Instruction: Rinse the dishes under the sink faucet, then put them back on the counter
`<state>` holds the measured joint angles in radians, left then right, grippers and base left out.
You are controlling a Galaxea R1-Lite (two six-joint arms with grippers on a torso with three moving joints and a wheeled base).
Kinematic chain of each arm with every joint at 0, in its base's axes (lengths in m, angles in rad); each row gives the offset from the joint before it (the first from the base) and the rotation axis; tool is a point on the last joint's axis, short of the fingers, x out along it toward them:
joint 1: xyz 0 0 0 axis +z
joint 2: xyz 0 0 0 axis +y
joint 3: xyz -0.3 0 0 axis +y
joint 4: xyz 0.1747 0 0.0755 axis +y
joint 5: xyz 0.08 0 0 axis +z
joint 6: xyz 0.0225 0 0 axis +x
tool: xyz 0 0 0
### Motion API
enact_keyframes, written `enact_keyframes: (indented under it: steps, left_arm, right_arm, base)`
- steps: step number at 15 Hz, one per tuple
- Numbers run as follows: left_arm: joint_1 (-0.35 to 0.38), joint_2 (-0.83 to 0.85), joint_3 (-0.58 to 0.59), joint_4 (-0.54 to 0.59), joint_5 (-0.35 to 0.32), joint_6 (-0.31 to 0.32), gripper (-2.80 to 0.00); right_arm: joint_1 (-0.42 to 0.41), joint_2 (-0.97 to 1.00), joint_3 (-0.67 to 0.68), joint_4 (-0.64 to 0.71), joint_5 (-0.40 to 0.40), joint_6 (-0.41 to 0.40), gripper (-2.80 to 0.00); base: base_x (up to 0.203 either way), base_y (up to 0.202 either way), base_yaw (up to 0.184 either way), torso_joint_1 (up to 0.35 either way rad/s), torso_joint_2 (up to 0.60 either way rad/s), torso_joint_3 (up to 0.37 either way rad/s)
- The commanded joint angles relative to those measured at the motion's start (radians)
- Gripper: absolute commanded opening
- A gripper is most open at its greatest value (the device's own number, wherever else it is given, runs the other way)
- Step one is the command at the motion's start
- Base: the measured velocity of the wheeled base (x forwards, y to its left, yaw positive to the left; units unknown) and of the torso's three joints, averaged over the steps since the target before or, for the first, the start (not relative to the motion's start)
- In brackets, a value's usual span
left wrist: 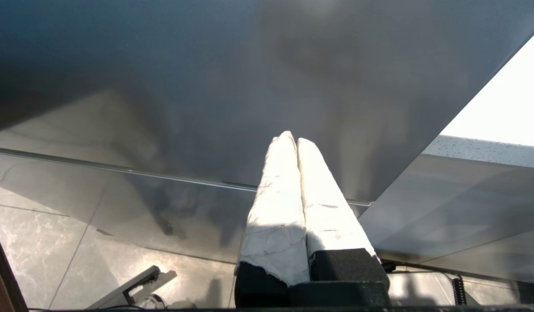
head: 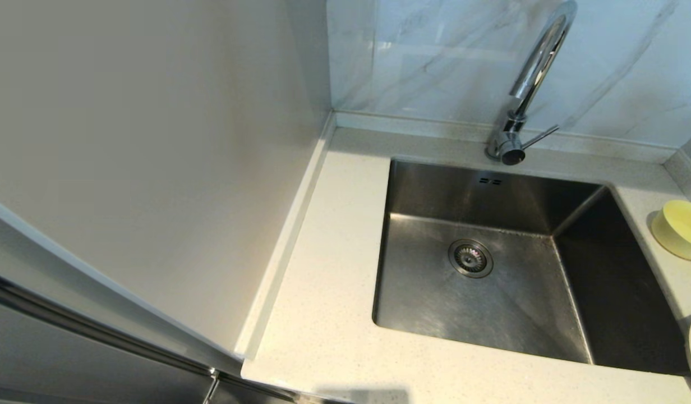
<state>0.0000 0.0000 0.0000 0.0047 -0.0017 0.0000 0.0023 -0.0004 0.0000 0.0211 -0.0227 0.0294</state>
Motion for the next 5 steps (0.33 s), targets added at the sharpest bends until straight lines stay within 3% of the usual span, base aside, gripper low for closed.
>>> enact_keyframes:
  steps: [1, 5]
  left_arm:
    - [0.0, 0.0, 0.0, 0.0, 0.0, 0.0, -2.8]
    - [0.0, 0.0, 0.0, 0.0, 0.0, 0.0, -2.8]
  right_arm:
    - [-0.001, 0.002, 0.008, 0.0, 0.0, 0.004, -2.8]
    - [0.001, 0.002, 0.008, -0.001, 0.0, 0.012, -2.8]
  base:
    - [0.0, 0.0, 0.0, 0.0, 0.0, 0.0]
    - [0.0, 0.0, 0.0, 0.0, 0.0, 0.0]
